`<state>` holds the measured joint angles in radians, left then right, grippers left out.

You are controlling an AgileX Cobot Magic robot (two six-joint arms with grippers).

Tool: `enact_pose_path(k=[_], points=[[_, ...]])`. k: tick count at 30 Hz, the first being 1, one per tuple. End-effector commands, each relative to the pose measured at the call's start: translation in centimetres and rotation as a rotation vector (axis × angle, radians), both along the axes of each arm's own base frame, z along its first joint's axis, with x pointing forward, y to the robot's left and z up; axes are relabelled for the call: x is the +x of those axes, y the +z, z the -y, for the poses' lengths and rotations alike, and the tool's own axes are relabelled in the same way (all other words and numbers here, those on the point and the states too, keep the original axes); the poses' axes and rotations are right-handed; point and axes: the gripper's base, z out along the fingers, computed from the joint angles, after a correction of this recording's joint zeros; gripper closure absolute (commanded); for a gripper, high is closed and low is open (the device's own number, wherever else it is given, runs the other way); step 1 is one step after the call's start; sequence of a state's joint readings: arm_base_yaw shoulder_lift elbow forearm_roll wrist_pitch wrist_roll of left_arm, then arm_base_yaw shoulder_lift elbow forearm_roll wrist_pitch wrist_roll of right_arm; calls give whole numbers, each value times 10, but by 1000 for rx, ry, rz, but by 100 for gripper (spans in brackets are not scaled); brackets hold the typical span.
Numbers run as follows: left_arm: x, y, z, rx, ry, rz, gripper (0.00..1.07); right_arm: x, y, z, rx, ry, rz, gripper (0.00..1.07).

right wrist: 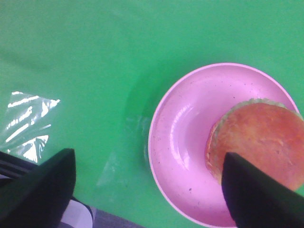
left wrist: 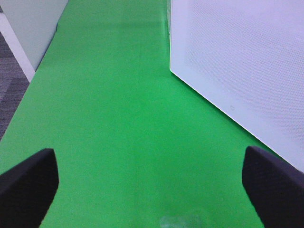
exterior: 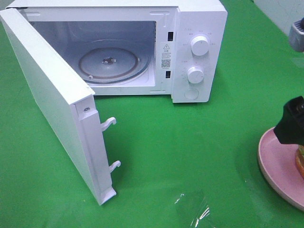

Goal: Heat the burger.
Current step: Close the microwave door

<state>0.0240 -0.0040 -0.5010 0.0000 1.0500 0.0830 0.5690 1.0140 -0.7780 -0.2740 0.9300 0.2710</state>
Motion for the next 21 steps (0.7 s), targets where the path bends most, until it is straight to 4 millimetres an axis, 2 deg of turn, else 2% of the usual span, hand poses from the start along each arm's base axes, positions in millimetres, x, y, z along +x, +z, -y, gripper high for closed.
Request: enact_pose_path(k=[1,6,11,12,21], points=[[-3,0,0,1,-4,25,9,-14,-2,9,-6,9,-6,28],[-3,0,0,1,-4,25,9,-37,3,21,50,35,53,30],[-3,0,0,1,-4,25,9,-49,6,29,79,40,101,30],[-3,0,0,1,-4,25,9,-57,8,34,102,39,133,30],[-3,0,0,1,-4,25,9,-89,12,61,180,-74,262,30]])
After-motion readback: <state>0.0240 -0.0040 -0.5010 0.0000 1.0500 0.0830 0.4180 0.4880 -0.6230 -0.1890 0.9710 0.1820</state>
